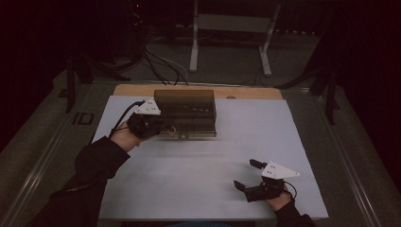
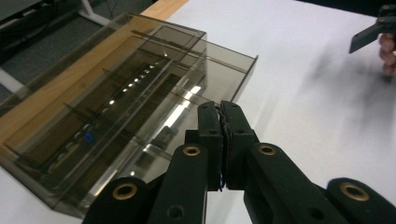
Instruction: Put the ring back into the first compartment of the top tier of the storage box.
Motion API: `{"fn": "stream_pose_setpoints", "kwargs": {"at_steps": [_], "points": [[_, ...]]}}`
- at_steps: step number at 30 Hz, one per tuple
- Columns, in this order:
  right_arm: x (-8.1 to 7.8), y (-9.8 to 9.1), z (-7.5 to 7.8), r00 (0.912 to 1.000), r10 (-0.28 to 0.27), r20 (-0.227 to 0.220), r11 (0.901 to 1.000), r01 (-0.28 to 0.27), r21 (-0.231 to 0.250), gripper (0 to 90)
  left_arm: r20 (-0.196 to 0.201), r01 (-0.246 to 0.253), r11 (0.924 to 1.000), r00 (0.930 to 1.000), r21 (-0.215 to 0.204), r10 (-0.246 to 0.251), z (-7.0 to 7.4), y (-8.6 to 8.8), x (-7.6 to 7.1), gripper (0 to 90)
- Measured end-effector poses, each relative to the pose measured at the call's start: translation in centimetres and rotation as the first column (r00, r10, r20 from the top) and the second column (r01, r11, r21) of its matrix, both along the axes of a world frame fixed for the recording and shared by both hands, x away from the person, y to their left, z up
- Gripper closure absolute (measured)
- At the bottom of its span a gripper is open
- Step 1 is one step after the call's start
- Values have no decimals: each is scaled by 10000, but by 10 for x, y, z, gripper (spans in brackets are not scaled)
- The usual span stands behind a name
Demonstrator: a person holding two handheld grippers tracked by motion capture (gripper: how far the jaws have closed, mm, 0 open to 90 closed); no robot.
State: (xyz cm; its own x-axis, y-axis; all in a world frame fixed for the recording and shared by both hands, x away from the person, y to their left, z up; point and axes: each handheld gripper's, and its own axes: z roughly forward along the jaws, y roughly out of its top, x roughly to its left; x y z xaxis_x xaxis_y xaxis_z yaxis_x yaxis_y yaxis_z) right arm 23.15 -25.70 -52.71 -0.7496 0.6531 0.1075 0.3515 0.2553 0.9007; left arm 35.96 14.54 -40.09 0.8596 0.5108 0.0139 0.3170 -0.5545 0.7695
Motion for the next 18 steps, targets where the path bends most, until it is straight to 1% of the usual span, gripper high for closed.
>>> {"fn": "stream_pose_setpoints", "kwargs": {"at_steps": [5, 7, 10, 18], "points": [[0, 0, 0, 10000, 9, 5, 10000, -9, -5, 12, 40, -169, 9999, 9998, 35, 169, 4, 4, 5, 900], [0, 0, 0, 10000, 8, -2, 10000, -8, 1, 12, 39, -239, 9997, 9997, -21, 239, 5, 5, 7, 900], [0, 0, 0, 10000, 6, -6, 10000, -6, 12, 12, 99, -305, 9995, 9995, 48, 305, 5, 5, 9, 900], [0, 0, 0, 10000, 14, -14, 10000, -14, -55, 12, 63, -600, 9982, 9982, -82, 600, 3, 8, 20, 900]]}}
